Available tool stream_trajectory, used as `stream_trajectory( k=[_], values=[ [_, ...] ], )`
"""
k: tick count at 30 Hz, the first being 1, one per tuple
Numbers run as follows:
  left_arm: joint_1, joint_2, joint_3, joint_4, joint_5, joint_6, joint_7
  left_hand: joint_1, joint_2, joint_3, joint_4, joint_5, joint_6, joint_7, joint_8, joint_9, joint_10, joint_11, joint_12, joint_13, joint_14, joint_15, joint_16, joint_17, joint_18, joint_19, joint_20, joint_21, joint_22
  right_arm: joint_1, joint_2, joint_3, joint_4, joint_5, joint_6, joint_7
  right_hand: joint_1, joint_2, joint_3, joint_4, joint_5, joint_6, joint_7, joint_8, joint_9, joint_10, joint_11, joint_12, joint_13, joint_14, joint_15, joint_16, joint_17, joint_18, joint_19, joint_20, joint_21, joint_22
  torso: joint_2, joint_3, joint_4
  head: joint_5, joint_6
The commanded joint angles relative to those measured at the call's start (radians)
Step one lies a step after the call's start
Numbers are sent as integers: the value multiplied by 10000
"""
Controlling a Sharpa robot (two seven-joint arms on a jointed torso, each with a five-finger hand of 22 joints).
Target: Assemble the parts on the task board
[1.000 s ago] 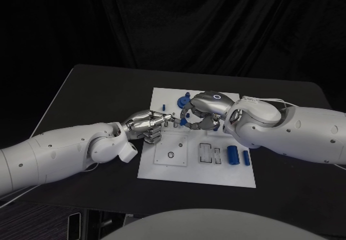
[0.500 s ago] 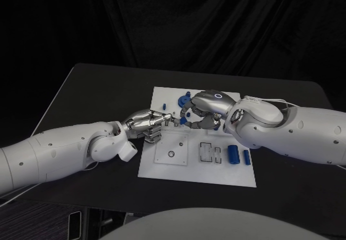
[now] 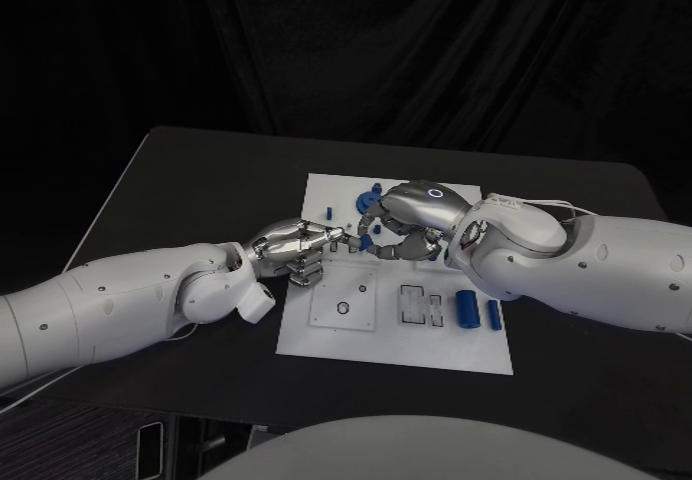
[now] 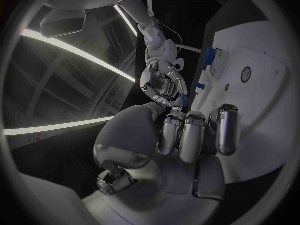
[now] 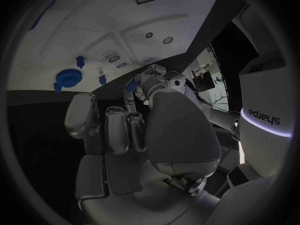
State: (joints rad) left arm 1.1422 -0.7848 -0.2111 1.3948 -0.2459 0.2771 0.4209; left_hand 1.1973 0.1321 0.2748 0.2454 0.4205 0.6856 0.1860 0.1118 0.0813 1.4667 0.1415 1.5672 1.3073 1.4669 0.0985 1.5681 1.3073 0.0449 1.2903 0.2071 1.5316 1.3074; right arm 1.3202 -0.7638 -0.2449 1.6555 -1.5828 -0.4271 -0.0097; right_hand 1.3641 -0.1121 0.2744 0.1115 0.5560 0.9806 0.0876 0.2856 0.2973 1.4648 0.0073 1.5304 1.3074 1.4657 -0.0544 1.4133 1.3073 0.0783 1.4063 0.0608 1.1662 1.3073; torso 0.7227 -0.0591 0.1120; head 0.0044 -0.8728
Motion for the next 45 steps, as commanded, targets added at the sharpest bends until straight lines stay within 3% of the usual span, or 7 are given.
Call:
stream_trajectory(
  k=[1, 12, 45],
  values=[
    [-29, 20, 2, 4, 23, 68, -10, -50, 52, -42, 3, -45, -60, 319, -53, -31, 1041, 54, 36, 2635, 1039, 50, 27, 2635, 69, -48, 21, -60, 789, -15, 19, 13, 89, -53, -242, 86, 37, 94, 64, 8, 24, 101, -29, 19, 1267, 188, 27, -53, 1573, 305, 43, -68, 1177, 71, -85, -10, -52, 1495, -1, -5, -4, 13, 2],
    [-40, 24, 2, -27, 23, 96, -94, -40, 109, -38, 3, 114, 101, 324, -41, -25, 1041, 68, 36, 2635, 1039, 73, 27, 2635, 78, -83, 61, -77, 771, -15, 33, 13, 104, -53, -257, 81, 29, 90, 63, 13, 20, 86, -27, 13, 1272, 175, 29, -60, 1557, 296, 43, -92, 1156, 76, -92, -9, -73, 1489, 3, -14, 11, 22, 2],
    [-60, 25, 2, -27, 23, 60, -194, -38, 108, -42, -1, 152, 22, 327, -62, -40, 1041, 71, 36, 2635, 1039, 77, 27, 2635, 91, -146, 71, -91, 732, -14, 90, 14, 170, -53, -98, -47, 37, 91, 81, 11, -16, 30, -17, -10, 1289, 117, 35, -93, 1486, 252, 45, -195, 1068, 100, -138, -7, -199, 1454, 5, -8, 4, 50, 2]
  ],
)
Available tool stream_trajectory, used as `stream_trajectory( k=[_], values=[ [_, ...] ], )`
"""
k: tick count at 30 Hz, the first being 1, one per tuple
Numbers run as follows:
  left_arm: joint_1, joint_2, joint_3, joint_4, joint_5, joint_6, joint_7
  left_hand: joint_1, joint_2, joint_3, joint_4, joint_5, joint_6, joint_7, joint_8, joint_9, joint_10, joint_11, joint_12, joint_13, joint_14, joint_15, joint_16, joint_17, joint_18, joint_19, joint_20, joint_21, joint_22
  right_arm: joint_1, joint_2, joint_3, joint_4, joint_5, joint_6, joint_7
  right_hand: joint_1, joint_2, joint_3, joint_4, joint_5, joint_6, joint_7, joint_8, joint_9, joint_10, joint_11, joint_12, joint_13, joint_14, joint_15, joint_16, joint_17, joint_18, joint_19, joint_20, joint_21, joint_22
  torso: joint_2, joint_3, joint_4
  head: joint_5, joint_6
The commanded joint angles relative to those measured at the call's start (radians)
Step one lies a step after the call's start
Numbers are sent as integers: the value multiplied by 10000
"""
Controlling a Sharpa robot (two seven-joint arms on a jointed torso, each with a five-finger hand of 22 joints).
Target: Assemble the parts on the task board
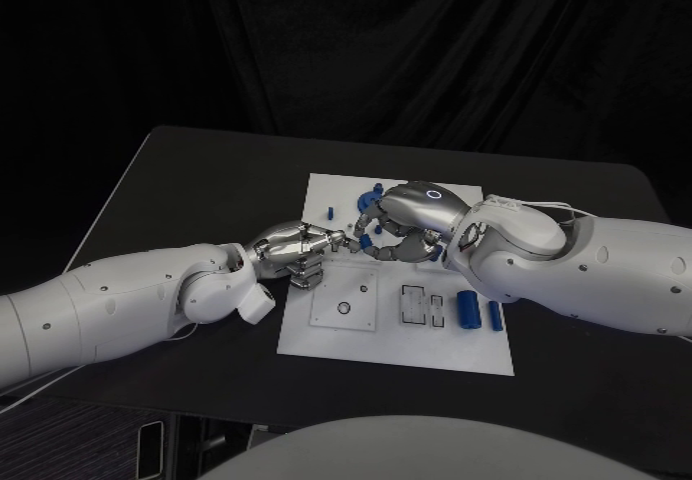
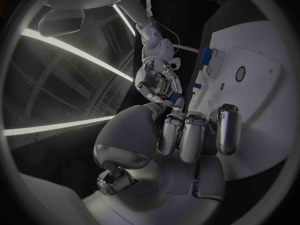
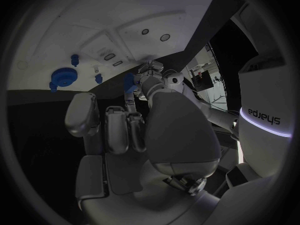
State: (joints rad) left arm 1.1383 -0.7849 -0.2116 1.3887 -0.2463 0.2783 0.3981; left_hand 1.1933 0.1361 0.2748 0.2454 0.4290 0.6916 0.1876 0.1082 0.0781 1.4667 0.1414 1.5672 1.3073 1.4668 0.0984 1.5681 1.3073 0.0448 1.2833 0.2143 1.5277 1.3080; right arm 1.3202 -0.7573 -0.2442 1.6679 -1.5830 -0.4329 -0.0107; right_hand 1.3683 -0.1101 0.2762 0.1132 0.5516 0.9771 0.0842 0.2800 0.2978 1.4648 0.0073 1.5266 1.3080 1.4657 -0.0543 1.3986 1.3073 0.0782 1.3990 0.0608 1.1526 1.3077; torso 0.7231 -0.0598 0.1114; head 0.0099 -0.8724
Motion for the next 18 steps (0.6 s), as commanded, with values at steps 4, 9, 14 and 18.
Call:
stream_trajectory(
  k=[4, 9, 14, 18],
  values=[
    [-21, 20, 7, 41, 27, 46, 28, 4, 71, -42, -3, 73, -41, 312, -30, -10, 1041, 73, 36, 2635, 1040, 79, 27, 2635, 95, -100, 1, -58, 711, -14, 39, 7, 35, -51, -17, -51, -6, 71, 64, -6, 27, 65, 18, 46, 1284, 117, 35, -55, 1481, 252, 45, -48, 1068, 101, -65, -7, -63, 1450, 0, 0, 2, 12, -3],
    [-22, 12, 7, 43, 27, 39, 27, 4, 71, -42, -3, 73, -41, 312, -30, -10, 1041, 73, 36, 2635, 1040, 79, 27, 2635, 95, -100, 1, -58, 711, -14, 49, 7, 14, -51, 26, -80, -3, 74, 68, -7, 1, 59, 19, 46, 1291, 110, 37, -60, 1472, 247, 46, -61, 1057, 103, -70, -7, -78, 1445, -3, 0, 6, 20, -3],
    [-23, 3, 7, 43, 27, 34, 28, 6, 75, -41, -4, 79, -60, 314, -38, -15, 1041, 74, 36, 2635, 1040, 81, 27, 2635, 99, -118, 4, -62, 700, -14, 51, 7, -17, -51, 59, -106, 1, 76, 71, -9, -9, 57, 19, 45, 1295, 106, 37, -62, 1467, 243, 47, -71, 1049, 107, -78, -6, -99, 1439, -7, -2, 8, 24, -3],
    [-23, -6, 6, 43, 27, 31, 30, 6, 75, -41, -4, 79, -60, 314, -38, -15, 1041, 74, 36, 2635, 1040, 81, 27, 2635, 99, -118, 4, -62, 700, -14, 47, 7, -40, -51, 80, -122, 1, 76, 71, -9, -9, 57, 19, 45, 1295, 106, 37, -62, 1467, 243, 47, -71, 1049, 107, -78, -6, -99, 1439, -9, -1, 4, 31, -3]
  ],
)
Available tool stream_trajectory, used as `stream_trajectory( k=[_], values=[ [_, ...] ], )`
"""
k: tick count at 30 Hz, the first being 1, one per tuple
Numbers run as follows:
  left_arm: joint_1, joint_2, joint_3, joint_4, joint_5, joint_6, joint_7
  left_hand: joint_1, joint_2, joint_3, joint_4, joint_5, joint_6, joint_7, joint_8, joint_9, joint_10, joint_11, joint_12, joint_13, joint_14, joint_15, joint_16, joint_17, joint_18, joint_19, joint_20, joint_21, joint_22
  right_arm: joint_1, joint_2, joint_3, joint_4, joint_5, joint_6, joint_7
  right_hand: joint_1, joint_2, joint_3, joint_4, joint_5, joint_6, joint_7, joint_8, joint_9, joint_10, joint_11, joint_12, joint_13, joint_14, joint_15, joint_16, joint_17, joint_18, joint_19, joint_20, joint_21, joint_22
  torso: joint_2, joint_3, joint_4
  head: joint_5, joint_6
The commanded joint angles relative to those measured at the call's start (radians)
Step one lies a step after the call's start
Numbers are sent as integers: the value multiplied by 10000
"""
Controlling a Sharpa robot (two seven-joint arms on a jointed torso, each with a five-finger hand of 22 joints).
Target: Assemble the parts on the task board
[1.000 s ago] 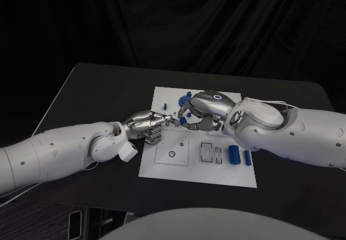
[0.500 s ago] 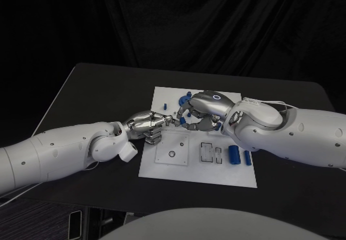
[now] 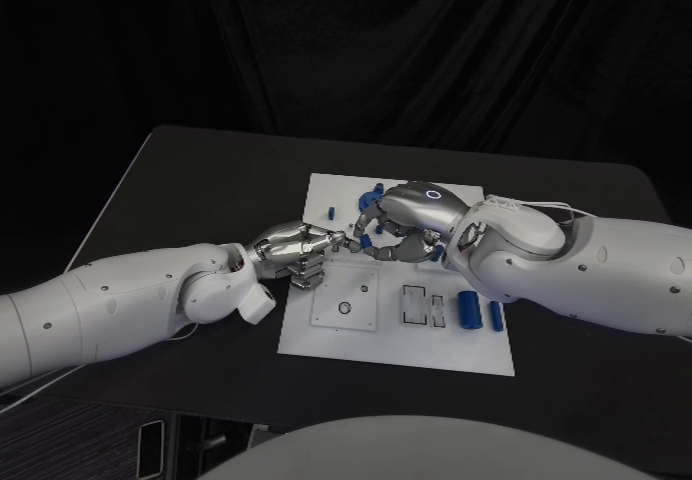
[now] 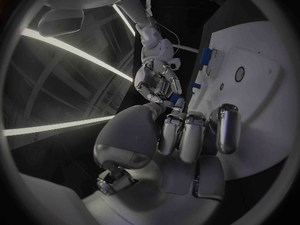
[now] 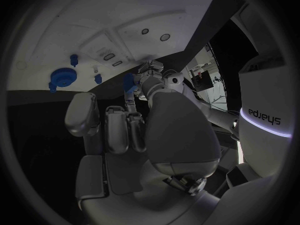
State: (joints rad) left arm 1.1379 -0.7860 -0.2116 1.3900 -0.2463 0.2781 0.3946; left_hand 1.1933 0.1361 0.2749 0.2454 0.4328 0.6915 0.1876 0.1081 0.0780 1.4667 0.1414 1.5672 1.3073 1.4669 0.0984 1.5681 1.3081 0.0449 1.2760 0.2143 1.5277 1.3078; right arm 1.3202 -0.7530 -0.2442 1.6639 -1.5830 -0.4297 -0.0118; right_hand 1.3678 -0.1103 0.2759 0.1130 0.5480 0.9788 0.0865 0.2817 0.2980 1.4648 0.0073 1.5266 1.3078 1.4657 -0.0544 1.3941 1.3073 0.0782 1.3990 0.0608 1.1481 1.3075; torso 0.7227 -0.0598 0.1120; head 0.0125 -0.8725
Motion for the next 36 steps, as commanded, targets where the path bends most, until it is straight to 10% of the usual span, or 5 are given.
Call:
stream_trajectory(
  k=[1, 36],
  values=[
    [-20, -5, 6, 32, 27, 28, 68, 6, 75, -41, -4, 42, -59, 314, -38, -14, 1041, 74, 36, 2635, 1039, 81, 27, 2627, 98, -46, 5, -62, 702, -14, 2, 7, -13, -51, 54, -113, 7, 77, 74, -7, 28, 39, -5, 29, 1293, 106, 36, -62, 1469, 243, 47, -25, 1049, 107, -78, -6, -54, 1441, -4, -1, 2, 1, -2],
    [-20, -701, 6, 314, 28, -505, 277, 72, 69, -13, -94, 281, 208, 305, -6, 3, 1041, 72, 36, 2635, 1039, 90, 27, 2627, 102, -43, 35, -76, 710, -195, 629, 2, -1834, -47, 1389, -220, 19, 128, 102, 2, -206, -3, 4, 33, 1370, 86, 46, -75, 1447, 213, 59, -108, 985, 120, -111, 5, -163, 1412, 4, -4, 16, 18, -2]
  ],
)
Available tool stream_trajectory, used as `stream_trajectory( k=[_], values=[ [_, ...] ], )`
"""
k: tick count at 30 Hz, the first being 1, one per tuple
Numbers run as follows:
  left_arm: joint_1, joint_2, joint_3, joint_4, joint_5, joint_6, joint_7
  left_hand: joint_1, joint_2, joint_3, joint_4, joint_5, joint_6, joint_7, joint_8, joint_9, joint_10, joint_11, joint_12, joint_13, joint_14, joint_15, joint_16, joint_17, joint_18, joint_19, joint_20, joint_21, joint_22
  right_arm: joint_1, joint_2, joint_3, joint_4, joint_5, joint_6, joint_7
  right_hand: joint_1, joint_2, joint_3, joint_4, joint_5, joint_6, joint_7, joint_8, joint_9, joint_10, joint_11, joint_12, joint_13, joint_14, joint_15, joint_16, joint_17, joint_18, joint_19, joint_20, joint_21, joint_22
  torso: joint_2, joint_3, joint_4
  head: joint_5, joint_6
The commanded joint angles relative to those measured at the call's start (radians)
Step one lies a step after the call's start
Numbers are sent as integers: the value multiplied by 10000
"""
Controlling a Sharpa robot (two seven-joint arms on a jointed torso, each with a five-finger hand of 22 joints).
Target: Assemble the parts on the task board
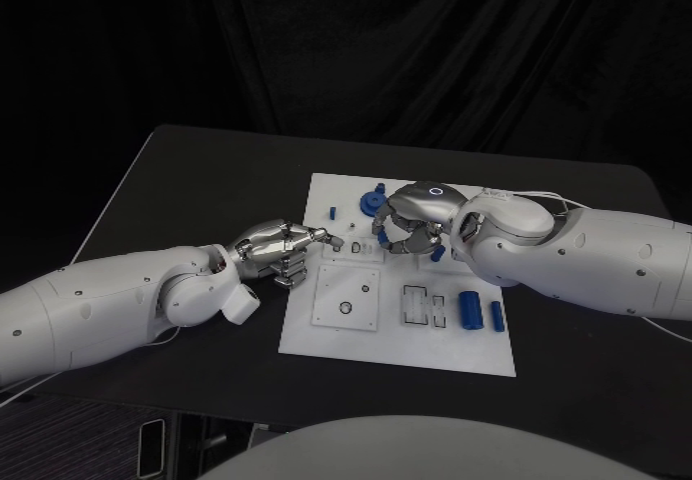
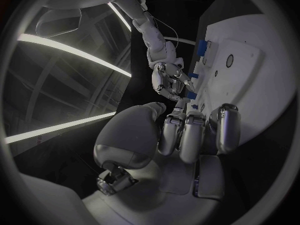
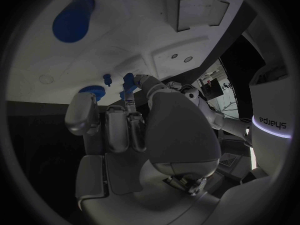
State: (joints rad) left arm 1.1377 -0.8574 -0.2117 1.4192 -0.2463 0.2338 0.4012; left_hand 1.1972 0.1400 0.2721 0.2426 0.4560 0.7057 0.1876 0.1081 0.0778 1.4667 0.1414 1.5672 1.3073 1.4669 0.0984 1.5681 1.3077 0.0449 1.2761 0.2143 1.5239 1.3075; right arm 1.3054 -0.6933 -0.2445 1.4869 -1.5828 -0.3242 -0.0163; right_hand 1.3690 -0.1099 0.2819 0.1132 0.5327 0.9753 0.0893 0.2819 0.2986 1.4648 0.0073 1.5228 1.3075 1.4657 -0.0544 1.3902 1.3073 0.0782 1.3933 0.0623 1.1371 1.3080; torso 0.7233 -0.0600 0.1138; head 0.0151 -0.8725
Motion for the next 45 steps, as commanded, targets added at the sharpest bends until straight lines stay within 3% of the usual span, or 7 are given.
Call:
stream_trajectory(
  k=[1, 19, 28, 29, 32, 39, 45],
  values=[
    [-18, 19, 8, 18, 28, -56, 211, 38, 29, 18, -75, 63, 85, 303, 0, 7, 1041, 71, 36, 2635, 1039, 90, 27, 2631, 103, -45, 36, -38, 712, -58, 48, 5, -92, -49, 347, -179, 7, 125, 43, 0, -53, 32, -24, 30, 1364, 86, 47, -37, 1450, 213, 59, -69, 985, 121, -54, -10, -52, 1408, 0, -4, 7, -18, -2],
    [-18, 80, 8, -23, 28, 14, 201, 42, 29, 20, -81, 70, 100, 302, 3, 8, 1041, 70, 36, 2635, 1039, 90, 27, 2631, 107, -66, 37, -42, 700, -161, 226, 7, -297, -49, 116, -95, 13, 131, 45, -2, -127, 6, -17, 24, 1383, 89, 54, -35, 1455, 213, 63, -75, 982, 123, -59, -7, -75, 1403, -7, 11, -35, 11, -2],
    [-18, 109, 8, -42, 28, 36, 207, 42, 29, 20, -81, 70, 100, 302, 3, 8, 1041, 70, 36, 2635, 1039, 90, 27, 2631, 107, -66, 37, -42, 700, -165, 228, 7, -300, -50, 178, -160, 5, 132, 34, 4, -283, -30, -8, 13, 1414, 73, 62, -42, 1436, 208, 70, -96, 965, 126, -62, -1, -106, 1397, -5, 5, -19, -7, -2],
    [-18, 112, 8, -43, 28, 38, 207, 45, 32, 23, -86, 77, 101, 301, 2, 7, 1041, 69, 36, 2635, 1039, 89, 27, 2631, 111, -84, 38, -47, 689, -165, 229, 7, -299, -50, 197, -175, 2, 128, 29, 6, -346, -59, -1, -2, 1422, 65, 67, -46, 1428, 205, 73, -109, 956, 130, -71, 1, -136, 1390, -4, 2, -20, -3, -2],
    [-18, 119, 8, -49, 28, 46, 208, 45, 32, 23, -86, 77, 101, 301, 2, 7, 1041, 69, 36, 2635, 1039, 89, 27, 2631, 111, -84, 38, -47, 689, -166, 236, 7, -300, -50, 306, -250, -52, 129, -46, 54, -1153, -208, 37, -97, 1457, 27, 103, -61, 1388, 184, 106, -169, 910, 143, -95, 31, -255, 1366, -3, 1, -25, -12, -2],
    [-19, 135, 8, -60, 28, 60, 208, 45, 32, 23, -86, 77, 101, 301, 2, 7, 1041, 69, 36, 2635, 1039, 89, 27, 2631, 111, -84, 38, -47, 689, -166, 245, 7, -310, -50, 575, -434, -121, 67, -261, 150, -2474, -599, 178, -365, 1417, -112, 227, -121, 1245, 93, 211, -335, 783, 194, -211, 122, -629, 1287, -5, 0, -20, -22, -2],
    [-19, 142, 8, -64, 28, 70, 205, 45, 32, 23, -86, 77, 101, 301, 2, 7, 1041, 69, 36, 2635, 1039, 89, 27, 2631, 111, -84, 38, -47, 689, -166, 255, 7, -326, -50, 705, -512, -115, 72, -326, 181, -2749, -709, 223, -455, 1387, -159, 267, -140, 1197, 68, 245, -377, 751, 210, -242, 153, -743, 1266, -6, 3, -24, -24, -2]
  ],
)
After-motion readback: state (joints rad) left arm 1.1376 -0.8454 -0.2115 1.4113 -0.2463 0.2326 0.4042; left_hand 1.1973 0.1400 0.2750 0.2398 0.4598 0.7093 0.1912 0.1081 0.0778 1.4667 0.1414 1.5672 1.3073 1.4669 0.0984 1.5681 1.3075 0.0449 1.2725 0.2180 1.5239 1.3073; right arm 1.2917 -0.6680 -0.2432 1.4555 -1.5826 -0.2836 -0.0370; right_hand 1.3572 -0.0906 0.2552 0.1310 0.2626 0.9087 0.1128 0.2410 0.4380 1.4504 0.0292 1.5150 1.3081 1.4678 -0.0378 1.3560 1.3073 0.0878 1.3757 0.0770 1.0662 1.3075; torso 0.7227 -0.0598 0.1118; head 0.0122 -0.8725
